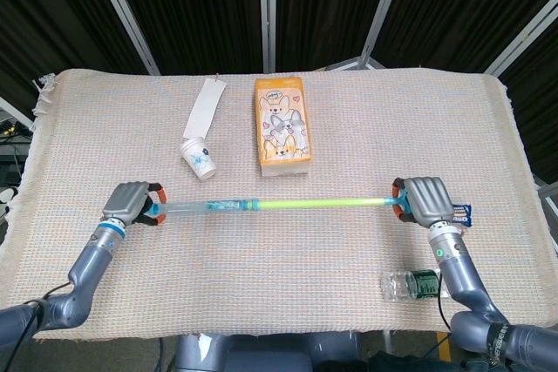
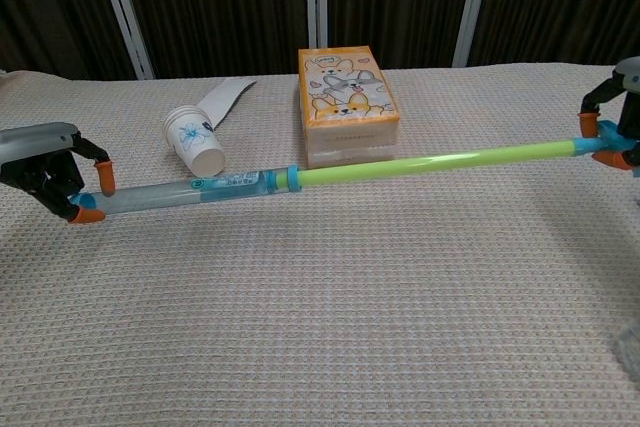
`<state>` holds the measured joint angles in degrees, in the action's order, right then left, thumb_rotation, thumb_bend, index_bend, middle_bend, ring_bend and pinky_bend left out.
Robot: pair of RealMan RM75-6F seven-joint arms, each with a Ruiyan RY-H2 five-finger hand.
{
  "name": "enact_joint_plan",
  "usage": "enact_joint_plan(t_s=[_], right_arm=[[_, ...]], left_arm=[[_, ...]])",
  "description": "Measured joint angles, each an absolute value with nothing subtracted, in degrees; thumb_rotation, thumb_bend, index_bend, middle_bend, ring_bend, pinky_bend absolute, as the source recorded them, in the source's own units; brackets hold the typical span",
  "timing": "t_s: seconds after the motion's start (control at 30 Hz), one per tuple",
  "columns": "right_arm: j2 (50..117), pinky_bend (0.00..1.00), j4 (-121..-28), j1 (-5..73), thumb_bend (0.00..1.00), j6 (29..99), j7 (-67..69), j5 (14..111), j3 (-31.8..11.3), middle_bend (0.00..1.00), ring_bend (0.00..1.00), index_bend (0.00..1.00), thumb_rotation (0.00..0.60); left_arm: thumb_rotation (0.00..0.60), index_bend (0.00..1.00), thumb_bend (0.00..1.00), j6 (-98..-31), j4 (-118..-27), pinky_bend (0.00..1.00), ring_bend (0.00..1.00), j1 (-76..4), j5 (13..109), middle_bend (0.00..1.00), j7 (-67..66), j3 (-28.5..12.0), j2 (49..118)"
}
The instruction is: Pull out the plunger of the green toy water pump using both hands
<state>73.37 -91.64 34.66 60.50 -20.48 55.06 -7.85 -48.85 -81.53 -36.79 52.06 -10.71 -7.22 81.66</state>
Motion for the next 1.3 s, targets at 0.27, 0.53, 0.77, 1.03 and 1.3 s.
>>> enact_joint_plan(t_s=[0.27,0.53,0.77,1.03,1.3], right_arm=[[73.7,1.0,-91.5,34.6,0.5,60.2,-20.6,55.2,-8.0,1.0,1.0,0.59,0.6],[74.2,1.0,-91.3,34.0,0.0,60.1,-19.1,55.8,-8.1,1.0,1.0,0.01,0.6],[73.8,0.99,-91.4,32.4,0.0,62.8,-17.1,59.7,-7.7,0.87,0.95,0.0,0.6],[71.5,0.19,-92.5,27.3,0.0,72.2,-8.1,70.9,-6.5,0.09,0.15,0.0,0.6],[67.5,0.0,-92.8,19.9,0.0,83.8,-2.4,83.1,-2.7,0.0,0.0,0.0,0.6]], left_arm=[[0.6,0.6,0.5,-48.5,-80.5,1.0,0.85,-36.5,53.1,0.94,-9.7,-7.3,81.5],[0.6,0.0,0.03,-48.6,-80.4,0.97,0.79,-36.0,54.0,0.81,-8.4,-7.1,81.4],[0.6,0.0,0.01,-52.2,-83.0,0.67,0.54,-34.2,57.4,0.49,-5.7,-7.8,78.5],[0.6,0.0,0.0,-62.9,-89.9,0.0,0.0,-29.4,64.7,0.0,-1.0,-8.5,73.0],[0.6,0.0,0.0,-79.1,-100.3,0.0,0.0,-20.6,73.9,0.0,-2.2,-6.0,67.5]])
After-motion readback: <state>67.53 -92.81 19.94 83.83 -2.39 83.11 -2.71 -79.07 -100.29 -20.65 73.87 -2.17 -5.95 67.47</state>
